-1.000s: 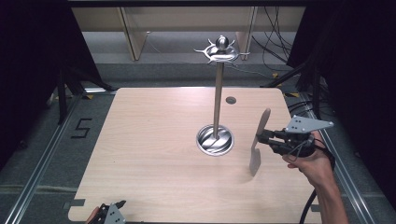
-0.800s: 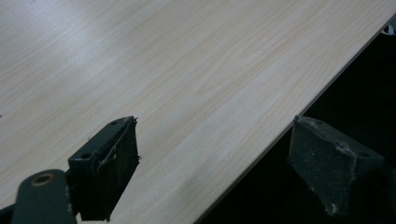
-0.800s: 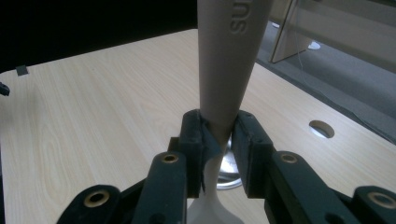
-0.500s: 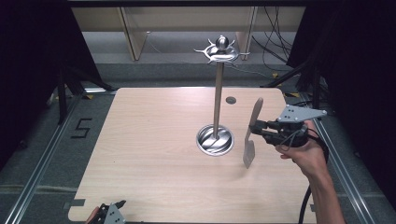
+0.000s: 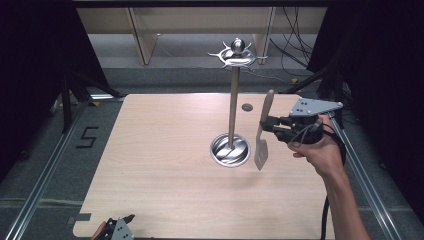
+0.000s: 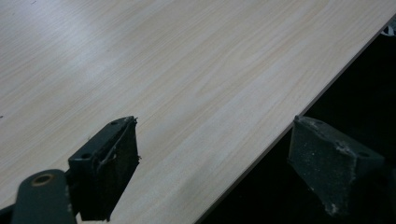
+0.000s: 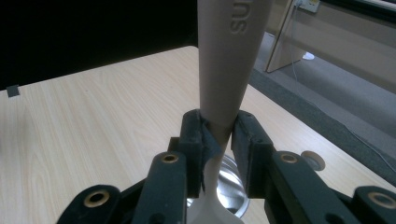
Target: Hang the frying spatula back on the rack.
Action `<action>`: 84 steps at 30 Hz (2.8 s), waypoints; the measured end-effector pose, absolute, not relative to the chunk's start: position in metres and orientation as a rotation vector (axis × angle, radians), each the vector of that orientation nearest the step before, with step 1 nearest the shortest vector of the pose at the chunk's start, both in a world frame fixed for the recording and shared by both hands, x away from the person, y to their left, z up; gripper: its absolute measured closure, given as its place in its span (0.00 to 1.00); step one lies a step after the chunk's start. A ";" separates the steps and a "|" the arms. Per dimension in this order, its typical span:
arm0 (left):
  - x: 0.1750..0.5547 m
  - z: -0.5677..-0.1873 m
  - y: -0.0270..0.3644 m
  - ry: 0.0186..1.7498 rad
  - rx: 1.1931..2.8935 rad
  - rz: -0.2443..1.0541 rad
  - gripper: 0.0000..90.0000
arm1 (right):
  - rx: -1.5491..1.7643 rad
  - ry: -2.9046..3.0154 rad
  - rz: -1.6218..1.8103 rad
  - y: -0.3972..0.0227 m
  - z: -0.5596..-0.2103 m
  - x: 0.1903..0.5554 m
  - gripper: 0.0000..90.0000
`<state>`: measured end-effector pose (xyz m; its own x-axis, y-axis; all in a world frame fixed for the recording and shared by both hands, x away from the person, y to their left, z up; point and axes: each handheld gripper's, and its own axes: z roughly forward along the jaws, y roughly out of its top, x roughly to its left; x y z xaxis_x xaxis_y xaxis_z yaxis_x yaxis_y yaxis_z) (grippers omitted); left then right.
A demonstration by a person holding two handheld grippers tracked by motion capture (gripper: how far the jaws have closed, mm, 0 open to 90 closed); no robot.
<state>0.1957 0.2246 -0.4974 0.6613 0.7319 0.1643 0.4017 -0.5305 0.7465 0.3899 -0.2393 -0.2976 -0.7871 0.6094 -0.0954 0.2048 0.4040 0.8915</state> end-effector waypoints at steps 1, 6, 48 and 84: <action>0.196 -0.498 0.224 0.874 2.178 0.609 0.17 | 0.687 2.240 1.357 -0.238 -0.297 0.391 0.83; 0.196 -0.497 0.225 0.873 2.178 0.609 0.17 | 0.691 2.235 1.356 -0.229 -0.291 0.396 0.83; 0.195 -0.496 0.225 0.861 2.184 0.592 0.17 | 0.766 2.258 1.288 -0.200 -0.259 0.416 0.83; 0.195 -0.495 0.226 0.857 2.188 0.597 0.17 | 0.826 2.246 1.234 -0.189 -0.259 0.416 0.83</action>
